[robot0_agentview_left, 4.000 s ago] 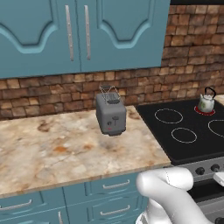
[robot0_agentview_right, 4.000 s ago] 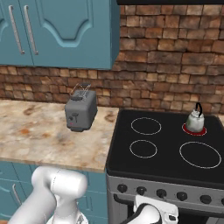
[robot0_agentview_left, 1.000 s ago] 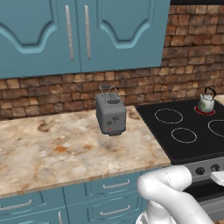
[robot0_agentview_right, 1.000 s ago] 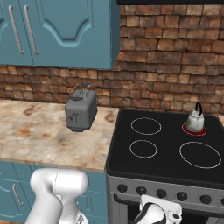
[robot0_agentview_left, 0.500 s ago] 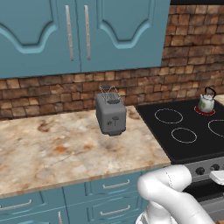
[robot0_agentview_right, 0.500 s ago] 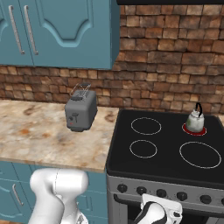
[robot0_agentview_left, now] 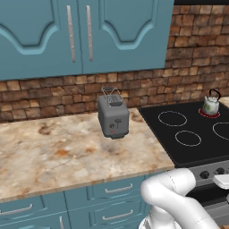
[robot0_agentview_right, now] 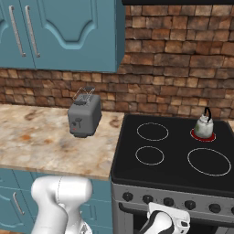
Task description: Lower the heat of the kettle.
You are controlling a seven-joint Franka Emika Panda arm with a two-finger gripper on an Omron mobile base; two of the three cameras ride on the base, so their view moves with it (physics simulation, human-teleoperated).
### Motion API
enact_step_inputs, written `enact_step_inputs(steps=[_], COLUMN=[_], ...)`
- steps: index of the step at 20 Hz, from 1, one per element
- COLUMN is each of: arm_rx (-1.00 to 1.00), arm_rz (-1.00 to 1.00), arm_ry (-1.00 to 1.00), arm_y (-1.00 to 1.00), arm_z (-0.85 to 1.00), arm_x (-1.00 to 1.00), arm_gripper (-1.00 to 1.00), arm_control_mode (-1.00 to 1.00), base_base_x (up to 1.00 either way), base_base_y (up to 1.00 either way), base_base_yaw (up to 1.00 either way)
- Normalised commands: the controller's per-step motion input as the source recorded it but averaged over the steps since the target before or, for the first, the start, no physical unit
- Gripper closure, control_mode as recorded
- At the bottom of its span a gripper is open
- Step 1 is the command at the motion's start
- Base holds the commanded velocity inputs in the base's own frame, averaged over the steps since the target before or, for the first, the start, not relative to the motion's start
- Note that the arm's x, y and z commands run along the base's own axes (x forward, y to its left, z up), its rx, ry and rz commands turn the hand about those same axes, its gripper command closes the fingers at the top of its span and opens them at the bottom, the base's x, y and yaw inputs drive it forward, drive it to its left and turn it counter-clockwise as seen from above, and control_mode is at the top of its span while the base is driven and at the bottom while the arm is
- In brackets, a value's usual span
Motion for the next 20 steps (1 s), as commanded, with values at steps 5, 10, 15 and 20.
enact_step_inputs(steps=[5, 10, 15, 20], arm_rx=[0.00, 0.00, 0.00, 0.00], arm_rz=[0.00, 0.00, 0.00, 0.00], arm_ry=[0.00, 0.00, 0.00, 0.00], arm_y=[-0.05, -0.02, 0.00, 0.00], arm_z=[-0.09, -0.07, 0.00, 0.00], arm_x=[0.02, 0.01, 0.02, 0.09], arm_gripper=[-1.00, -1.00, -1.00, -1.00], arm_control_mode=[-1.00, -1.00, -1.00, -1.00], base_base_x=[0.00, 0.00, 0.00, 0.00], base_base_y=[0.00, 0.00, 0.00, 0.00], base_base_yaw=[0.00, 0.00, 0.00, 0.00])
